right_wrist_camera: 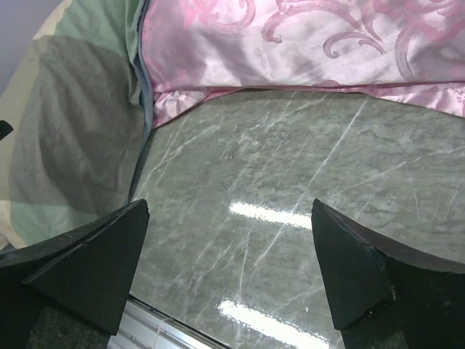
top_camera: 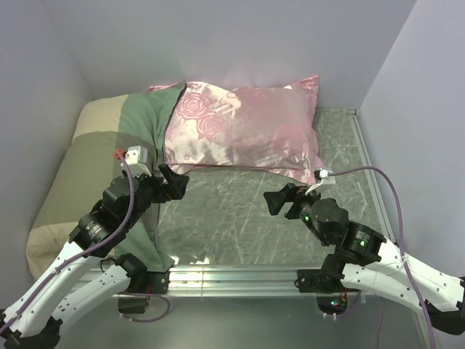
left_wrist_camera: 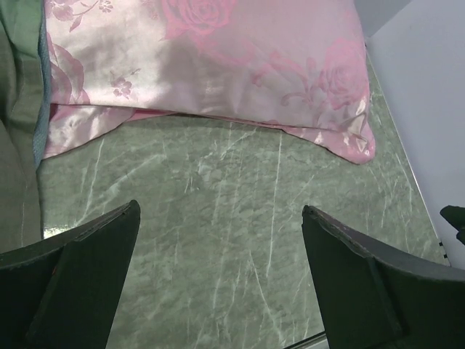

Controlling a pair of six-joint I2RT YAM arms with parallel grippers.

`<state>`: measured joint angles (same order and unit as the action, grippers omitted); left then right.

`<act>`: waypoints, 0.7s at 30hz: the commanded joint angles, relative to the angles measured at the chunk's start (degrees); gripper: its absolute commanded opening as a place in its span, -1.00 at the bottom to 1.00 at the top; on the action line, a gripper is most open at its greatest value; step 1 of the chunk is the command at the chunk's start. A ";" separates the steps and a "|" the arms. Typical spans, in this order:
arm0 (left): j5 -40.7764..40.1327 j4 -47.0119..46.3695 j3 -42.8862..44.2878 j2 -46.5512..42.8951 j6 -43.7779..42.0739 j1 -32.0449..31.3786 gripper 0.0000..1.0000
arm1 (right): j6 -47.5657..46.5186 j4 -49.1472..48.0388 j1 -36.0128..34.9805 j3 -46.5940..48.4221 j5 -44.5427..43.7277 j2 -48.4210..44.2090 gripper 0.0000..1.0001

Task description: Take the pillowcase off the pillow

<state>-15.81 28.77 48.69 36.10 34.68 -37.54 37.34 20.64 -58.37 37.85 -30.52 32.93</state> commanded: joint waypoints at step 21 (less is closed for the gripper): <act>-51.91 25.71 28.19 24.62 14.91 0.36 0.99 | -1.40 -5.95 -0.34 3.20 6.00 6.70 0.99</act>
<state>-49.43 45.78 71.64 55.29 45.93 -37.47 36.51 19.57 -58.37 38.68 -26.87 37.41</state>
